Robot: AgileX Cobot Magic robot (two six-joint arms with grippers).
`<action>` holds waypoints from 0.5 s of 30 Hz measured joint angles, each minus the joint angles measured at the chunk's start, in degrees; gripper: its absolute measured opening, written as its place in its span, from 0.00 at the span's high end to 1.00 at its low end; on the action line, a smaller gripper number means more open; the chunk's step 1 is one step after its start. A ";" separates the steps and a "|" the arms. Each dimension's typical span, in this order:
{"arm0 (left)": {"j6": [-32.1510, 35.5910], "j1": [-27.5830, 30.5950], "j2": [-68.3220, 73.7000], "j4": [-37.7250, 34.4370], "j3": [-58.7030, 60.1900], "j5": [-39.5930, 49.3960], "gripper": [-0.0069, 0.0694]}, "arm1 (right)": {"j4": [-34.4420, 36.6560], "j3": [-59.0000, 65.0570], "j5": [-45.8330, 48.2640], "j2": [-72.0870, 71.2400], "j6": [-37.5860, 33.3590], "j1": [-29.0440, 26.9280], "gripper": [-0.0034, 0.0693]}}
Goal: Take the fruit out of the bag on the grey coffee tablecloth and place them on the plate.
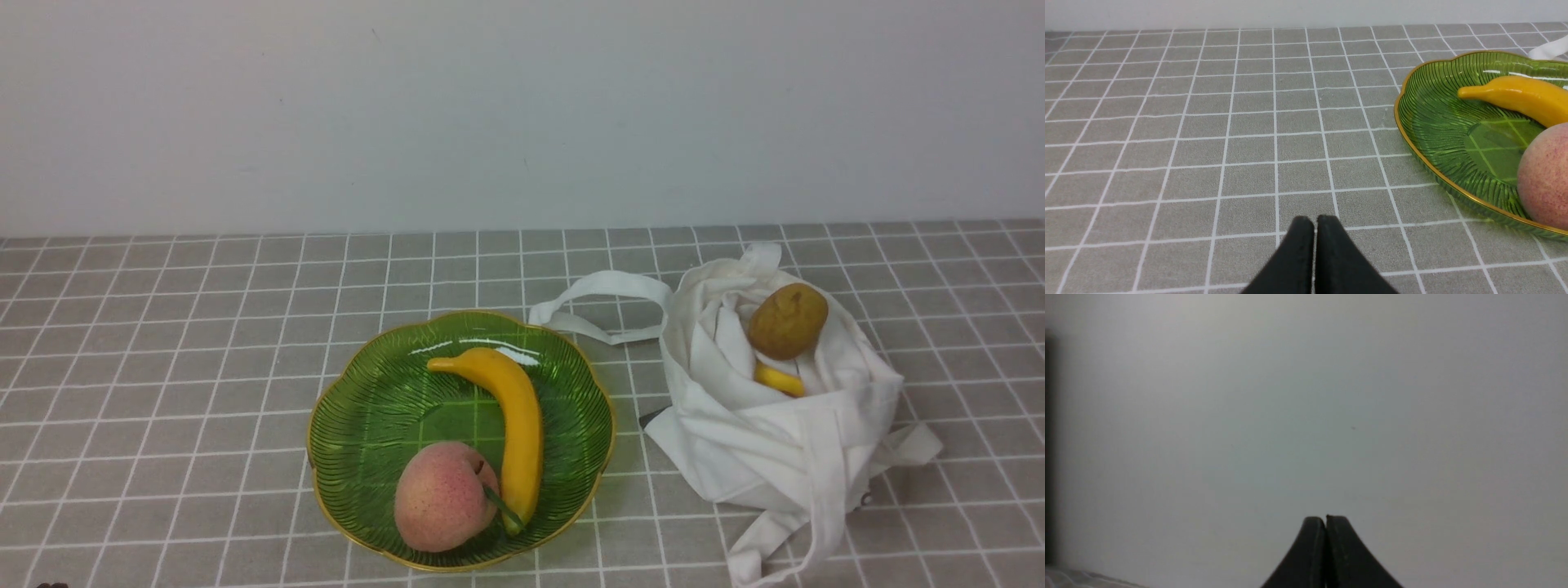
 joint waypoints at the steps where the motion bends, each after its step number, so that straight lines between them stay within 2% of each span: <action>1: 0.00 0.00 0.00 0.00 0.00 0.00 0.92 | -0.70 1.29 0.76 -0.18 -0.61 -2.47 0.97; 4: 0.00 0.00 0.00 0.00 0.00 0.00 0.92 | -3.10 6.82 3.37 -0.25 -1.31 -11.38 0.97; 9: 0.00 0.00 0.00 0.00 0.00 0.00 0.92 | -3.67 17.42 5.91 -0.42 -0.89 -22.40 0.97; 11: 0.00 0.00 0.00 0.00 0.00 0.00 0.92 | -3.28 19.37 8.38 -0.42 0.31 -25.01 0.97; 15: 0.00 0.00 0.00 0.00 0.00 0.00 0.92 | -3.15 19.40 10.80 -0.42 1.06 -26.01 0.97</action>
